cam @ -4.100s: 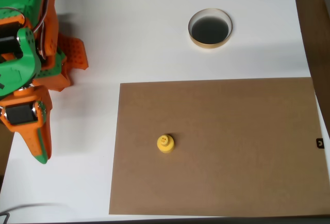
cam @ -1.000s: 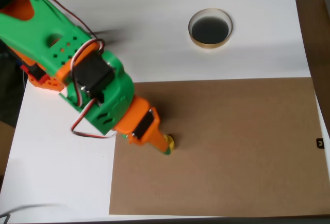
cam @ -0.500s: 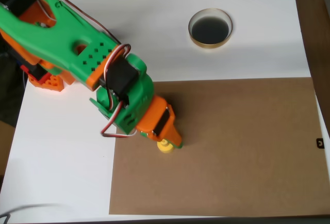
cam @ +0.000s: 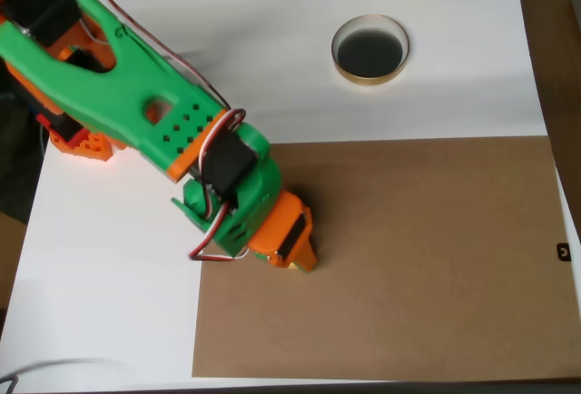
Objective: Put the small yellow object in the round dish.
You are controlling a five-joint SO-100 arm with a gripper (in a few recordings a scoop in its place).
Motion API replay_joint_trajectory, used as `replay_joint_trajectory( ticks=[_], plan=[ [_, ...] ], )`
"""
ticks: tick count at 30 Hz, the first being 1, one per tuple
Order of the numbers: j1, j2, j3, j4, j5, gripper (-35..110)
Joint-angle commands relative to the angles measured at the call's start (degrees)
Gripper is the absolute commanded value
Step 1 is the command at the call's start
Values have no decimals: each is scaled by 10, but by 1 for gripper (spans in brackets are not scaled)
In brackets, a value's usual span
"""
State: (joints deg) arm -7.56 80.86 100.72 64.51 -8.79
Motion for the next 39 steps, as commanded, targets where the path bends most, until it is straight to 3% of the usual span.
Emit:
replay_joint_trajectory(
  ticks=[1,8,24,39],
  plan=[
    [-4,16,-40,4,0,9],
    [-11,15,-53,9,5,0],
    [-39,134,-32,61,-24,0],
    [-235,223,-33,154,-82,0]
  ],
)
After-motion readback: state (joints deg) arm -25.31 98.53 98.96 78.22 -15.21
